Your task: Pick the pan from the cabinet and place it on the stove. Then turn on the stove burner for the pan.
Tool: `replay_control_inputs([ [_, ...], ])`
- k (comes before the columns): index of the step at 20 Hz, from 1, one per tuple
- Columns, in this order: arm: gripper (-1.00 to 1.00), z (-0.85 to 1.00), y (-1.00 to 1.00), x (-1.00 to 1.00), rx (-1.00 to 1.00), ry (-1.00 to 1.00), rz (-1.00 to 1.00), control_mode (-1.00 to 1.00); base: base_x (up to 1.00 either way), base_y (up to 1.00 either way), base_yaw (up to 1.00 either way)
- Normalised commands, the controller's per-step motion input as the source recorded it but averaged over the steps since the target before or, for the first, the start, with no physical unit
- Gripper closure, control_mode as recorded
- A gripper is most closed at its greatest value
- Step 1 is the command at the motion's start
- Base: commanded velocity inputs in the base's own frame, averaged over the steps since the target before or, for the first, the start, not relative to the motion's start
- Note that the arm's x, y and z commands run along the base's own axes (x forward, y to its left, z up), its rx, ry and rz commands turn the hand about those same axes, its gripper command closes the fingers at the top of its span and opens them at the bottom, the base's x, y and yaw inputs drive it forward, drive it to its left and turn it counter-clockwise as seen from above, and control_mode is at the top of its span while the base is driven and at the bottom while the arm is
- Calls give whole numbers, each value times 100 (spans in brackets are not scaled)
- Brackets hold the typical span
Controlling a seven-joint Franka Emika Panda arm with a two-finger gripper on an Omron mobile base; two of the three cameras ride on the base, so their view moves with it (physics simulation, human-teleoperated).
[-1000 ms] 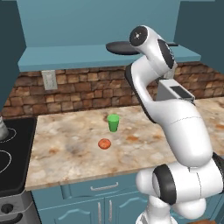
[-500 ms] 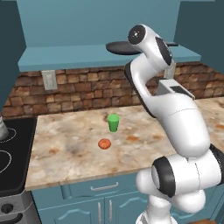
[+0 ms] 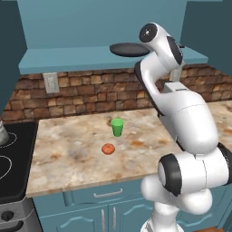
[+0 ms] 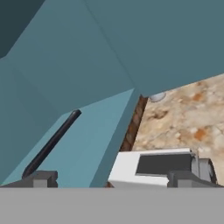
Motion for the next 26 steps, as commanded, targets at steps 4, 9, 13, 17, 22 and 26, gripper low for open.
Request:
replay_control_inputs([
  [4,-100,0,-18,16,0,0,0,-100,0,0,0],
  [9,-100,0,-21,13,0,0,0,-100,0,0,0],
  [13,-100,0,-20,17,0,0,0,-100,0,0,0],
  [17,-100,0,-18,18,0,0,0,-100,0,0,0],
  [22,-100,0,-16,22,0,0,0,-100,0,0,0],
  [26,-100,0,-15,30,0,0,0,-100,0,0,0],
])
